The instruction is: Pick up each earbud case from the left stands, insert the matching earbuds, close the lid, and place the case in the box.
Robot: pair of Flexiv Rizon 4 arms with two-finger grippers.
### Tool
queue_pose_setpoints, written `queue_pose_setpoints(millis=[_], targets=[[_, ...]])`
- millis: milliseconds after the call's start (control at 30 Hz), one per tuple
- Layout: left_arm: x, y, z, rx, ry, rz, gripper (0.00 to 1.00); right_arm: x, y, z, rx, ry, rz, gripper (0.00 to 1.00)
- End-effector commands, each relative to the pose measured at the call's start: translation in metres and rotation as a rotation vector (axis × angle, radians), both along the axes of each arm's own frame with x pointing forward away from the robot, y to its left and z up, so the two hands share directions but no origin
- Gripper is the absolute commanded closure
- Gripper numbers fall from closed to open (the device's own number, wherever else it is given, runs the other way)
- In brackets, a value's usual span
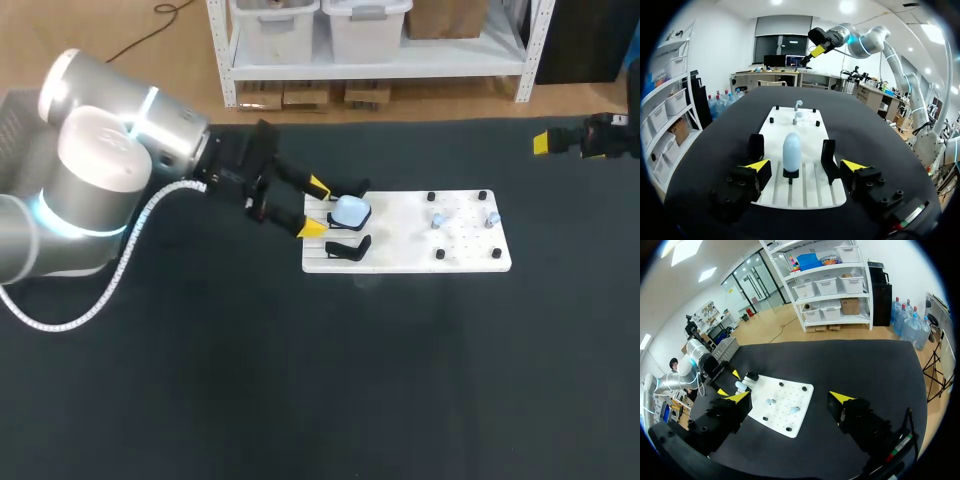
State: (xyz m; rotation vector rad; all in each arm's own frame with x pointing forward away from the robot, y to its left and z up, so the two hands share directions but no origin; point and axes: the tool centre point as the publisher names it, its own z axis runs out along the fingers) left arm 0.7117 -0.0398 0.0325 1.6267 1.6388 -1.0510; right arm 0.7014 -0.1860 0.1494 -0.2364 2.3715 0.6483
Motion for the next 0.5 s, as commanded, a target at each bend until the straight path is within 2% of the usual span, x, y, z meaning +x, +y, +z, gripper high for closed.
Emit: queue_pose_setpoints(millis=[33,500], targets=[[0.006,-0.006,-0.005,0.004,0.009,0.003,0.12,0.000,0.000,0.000,-0.002,0.000,-0.001,0.00],[0.019,-0.014,-0.007,-0.009,0.016,0.031,0.16,0.000,0.000,0.000,-0.002,0.000,-0.001,0.00]])
